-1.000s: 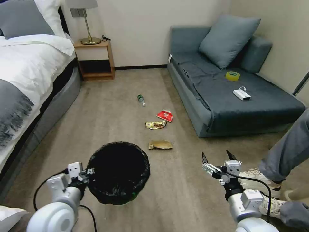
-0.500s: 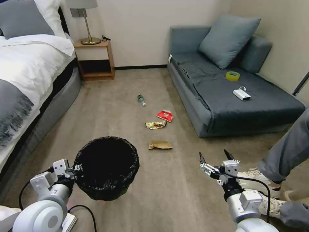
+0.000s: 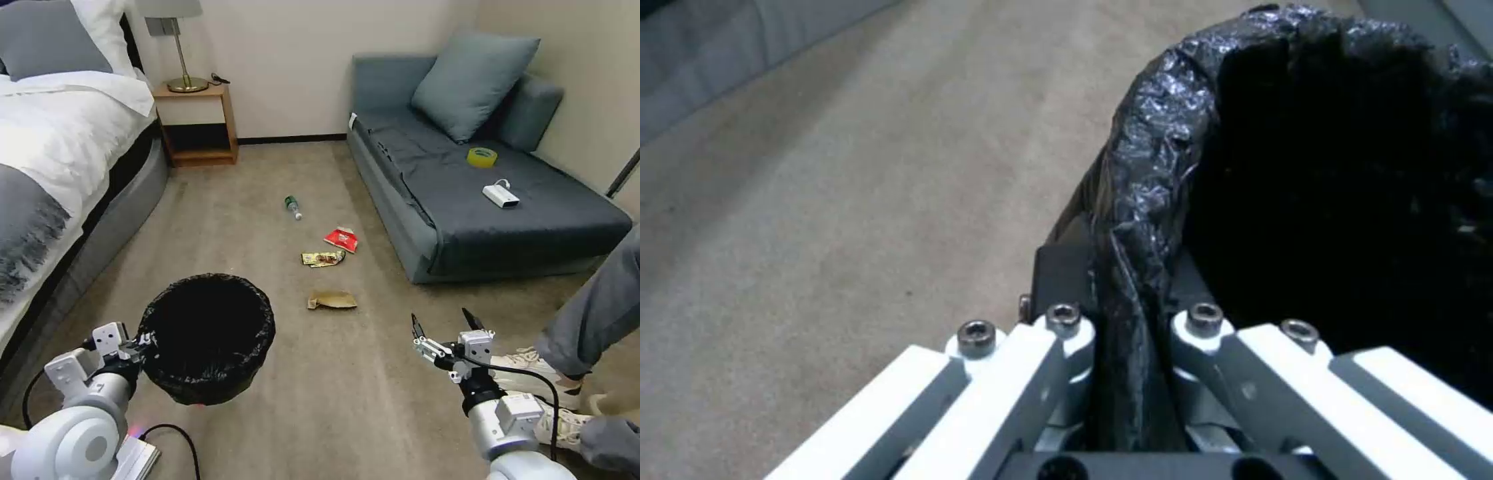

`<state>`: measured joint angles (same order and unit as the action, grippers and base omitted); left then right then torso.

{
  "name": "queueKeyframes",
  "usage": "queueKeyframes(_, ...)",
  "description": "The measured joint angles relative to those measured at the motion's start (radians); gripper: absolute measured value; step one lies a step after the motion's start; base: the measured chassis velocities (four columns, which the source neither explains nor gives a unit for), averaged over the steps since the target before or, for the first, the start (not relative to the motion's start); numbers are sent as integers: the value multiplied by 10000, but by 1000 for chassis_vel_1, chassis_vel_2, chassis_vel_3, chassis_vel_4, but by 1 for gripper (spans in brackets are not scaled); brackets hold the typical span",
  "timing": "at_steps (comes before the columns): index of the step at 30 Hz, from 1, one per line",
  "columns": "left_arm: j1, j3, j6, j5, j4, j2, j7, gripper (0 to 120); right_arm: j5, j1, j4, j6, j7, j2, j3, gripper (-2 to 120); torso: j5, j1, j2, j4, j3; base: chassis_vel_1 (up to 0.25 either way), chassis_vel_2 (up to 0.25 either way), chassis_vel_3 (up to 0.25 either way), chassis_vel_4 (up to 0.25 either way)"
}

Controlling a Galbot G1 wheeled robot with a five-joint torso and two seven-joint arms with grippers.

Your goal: Pick up the trash bin, then pick up the garbage on the floor and place it into the trash bin.

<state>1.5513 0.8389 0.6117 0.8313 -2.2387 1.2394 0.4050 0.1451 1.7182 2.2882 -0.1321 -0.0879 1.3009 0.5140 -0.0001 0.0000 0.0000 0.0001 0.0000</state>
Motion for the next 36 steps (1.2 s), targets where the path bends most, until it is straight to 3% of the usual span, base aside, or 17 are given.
queueKeyframes(12, -220, 294, 6, -19, 75, -290, 14, 4, 142, -3, -17, 87, 13, -14, 0, 100, 1, -1, 0, 0, 0, -35, 37, 35, -30)
queueKeyframes(36, -160, 589, -108, -290, 190, -241, -323, 4, 137, -240, -352, 228, 127, -147, -269, 100, 2, 1, 0, 0, 0, -205, 199, 203, -203)
